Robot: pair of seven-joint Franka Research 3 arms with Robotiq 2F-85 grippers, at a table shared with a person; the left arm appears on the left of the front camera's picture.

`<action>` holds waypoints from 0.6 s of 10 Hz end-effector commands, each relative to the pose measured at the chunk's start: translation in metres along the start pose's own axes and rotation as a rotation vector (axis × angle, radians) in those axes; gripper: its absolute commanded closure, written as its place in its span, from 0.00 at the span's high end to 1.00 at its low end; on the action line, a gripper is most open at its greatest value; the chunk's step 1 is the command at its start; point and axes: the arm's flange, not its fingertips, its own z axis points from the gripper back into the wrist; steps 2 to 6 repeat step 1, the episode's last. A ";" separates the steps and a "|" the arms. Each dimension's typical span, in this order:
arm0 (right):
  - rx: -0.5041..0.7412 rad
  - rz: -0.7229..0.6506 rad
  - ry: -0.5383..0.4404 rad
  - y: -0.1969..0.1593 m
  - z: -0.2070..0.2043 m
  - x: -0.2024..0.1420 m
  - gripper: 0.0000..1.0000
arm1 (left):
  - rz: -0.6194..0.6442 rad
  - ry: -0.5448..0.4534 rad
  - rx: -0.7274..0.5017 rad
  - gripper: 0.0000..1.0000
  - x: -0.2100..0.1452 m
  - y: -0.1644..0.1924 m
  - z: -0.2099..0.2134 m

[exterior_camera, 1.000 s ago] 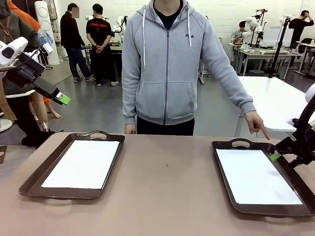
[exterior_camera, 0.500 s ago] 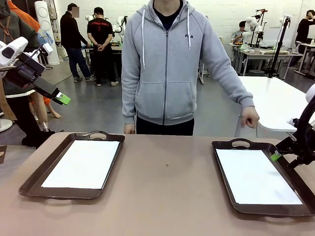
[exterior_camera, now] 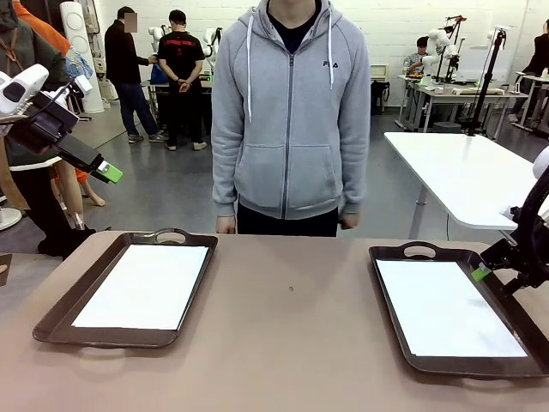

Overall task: Sort the A4 documents.
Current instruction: Place the A4 Paper in the designated Handle tray.

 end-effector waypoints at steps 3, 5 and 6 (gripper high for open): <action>-0.001 0.000 -0.001 0.000 0.001 0.000 1.00 | -0.009 -0.002 0.001 1.00 0.000 -0.001 0.001; -0.001 0.000 -0.001 0.000 0.001 0.000 1.00 | -0.009 -0.002 0.001 1.00 0.000 -0.001 0.001; -0.001 0.000 -0.001 0.000 0.001 0.000 1.00 | -0.009 -0.002 0.001 1.00 0.000 -0.001 0.001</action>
